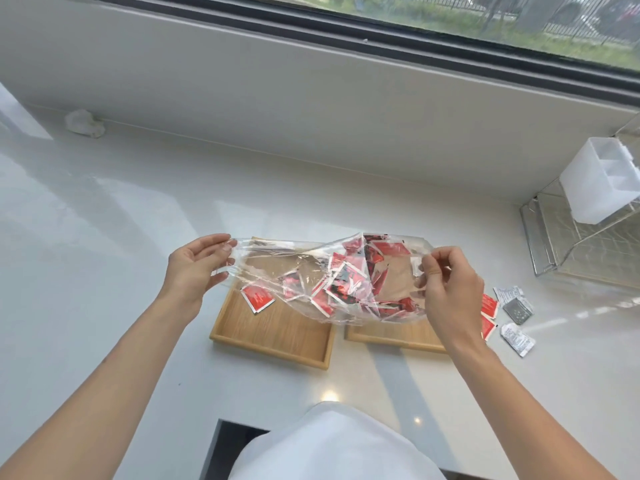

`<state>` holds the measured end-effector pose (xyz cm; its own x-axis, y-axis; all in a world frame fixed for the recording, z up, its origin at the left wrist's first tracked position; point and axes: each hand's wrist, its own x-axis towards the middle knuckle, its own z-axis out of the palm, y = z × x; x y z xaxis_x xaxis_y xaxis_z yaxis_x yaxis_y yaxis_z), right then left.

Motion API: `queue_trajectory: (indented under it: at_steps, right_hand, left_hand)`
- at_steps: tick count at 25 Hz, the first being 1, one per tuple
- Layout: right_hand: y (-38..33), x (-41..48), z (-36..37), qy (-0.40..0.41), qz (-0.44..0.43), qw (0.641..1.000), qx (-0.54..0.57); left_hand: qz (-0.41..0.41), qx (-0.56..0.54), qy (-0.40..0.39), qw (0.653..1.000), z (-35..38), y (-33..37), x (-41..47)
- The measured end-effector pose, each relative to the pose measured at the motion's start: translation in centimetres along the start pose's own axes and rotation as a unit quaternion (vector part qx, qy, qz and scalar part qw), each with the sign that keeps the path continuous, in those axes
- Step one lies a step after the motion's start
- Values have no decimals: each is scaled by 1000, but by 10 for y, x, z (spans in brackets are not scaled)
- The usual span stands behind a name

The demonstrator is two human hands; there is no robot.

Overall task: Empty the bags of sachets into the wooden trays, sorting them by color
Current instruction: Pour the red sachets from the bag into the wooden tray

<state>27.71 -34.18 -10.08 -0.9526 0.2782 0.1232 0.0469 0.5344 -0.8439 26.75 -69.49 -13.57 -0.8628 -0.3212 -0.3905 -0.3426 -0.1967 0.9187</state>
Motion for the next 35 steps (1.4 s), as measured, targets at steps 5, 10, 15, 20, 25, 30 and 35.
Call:
queue_trajectory:
  at_steps: [5,10,15,20,25,30,35]
  right_hand:
    - [3,-1,0,14,19,1000,16]
    - [-2,-6,1,7,7,1000,5]
    - [-10,-2,-6,-10,-17,1000,-12]
    - [-12,-4,0,-16,-39,998,-37]
    - [-24,-5,-4,3,-56,998,-32]
    - [-27,1,-2,-13,-59,998,-37]
    - [-33,-2,-2,12,-57,998,-11]
  left_hand:
    - [4,15,16,1000,1,-9,0]
    - [15,20,17,1000,3,-11,3]
    - [8,24,28,999,1,-13,5]
    - [13,33,19,999,1,-22,2]
    - [12,22,27,999,-2,-22,1]
    - [17,13,28,999,-3,-22,1]
    - [36,4,33,999,-5,-17,0]
